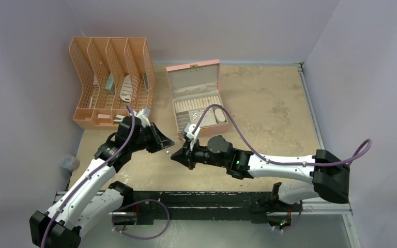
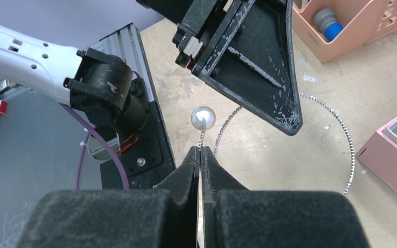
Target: Organize the mixed jewelry
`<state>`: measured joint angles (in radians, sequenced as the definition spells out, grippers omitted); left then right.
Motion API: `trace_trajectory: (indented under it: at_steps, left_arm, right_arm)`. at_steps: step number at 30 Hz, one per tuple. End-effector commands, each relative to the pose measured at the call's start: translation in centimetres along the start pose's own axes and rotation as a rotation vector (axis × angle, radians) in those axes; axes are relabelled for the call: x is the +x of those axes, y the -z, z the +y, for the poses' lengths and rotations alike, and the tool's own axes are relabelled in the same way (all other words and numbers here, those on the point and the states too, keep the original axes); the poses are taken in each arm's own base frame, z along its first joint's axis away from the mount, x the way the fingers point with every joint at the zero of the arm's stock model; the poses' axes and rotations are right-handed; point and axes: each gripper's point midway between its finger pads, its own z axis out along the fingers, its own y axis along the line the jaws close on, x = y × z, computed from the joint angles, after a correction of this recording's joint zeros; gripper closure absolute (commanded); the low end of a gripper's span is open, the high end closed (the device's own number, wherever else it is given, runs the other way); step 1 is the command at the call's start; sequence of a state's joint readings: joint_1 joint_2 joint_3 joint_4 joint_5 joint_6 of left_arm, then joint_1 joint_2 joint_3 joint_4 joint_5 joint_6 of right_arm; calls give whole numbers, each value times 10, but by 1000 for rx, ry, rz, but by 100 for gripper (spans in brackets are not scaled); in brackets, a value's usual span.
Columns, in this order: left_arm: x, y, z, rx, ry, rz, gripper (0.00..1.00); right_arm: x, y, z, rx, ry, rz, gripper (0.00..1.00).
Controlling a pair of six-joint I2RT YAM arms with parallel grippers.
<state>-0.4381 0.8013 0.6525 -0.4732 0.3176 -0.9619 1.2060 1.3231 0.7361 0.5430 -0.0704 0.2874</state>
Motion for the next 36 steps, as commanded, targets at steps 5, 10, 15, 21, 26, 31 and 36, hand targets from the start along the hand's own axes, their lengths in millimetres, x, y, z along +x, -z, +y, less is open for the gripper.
trace_trajectory:
  at_steps: [5,10,15,21,26,31,36]
  left_arm:
    - [-34,21,-47,164,-196,-148,100]
    - [-44,29,-60,201,-258,-197,100]
    - [-51,36,-76,282,-316,-257,100]
    - [-61,51,-98,372,-337,-339,100]
    - [-70,61,-109,418,-288,-399,100]
    - [-76,70,-124,498,-250,-441,100]
    - [-76,76,-134,543,-251,-446,100]
  right_arm:
    - [-29,3,11,-24,10,-55,63]
    - [-61,15,15,-9,-12,-150,40]
    - [-94,33,13,36,-95,-256,40]
    - [-124,61,-10,193,-296,-382,40]
    - [-118,76,-36,363,-520,-413,40]
    - [-113,80,-50,420,-621,-464,45]
    - [-122,82,-56,462,-629,-491,47]
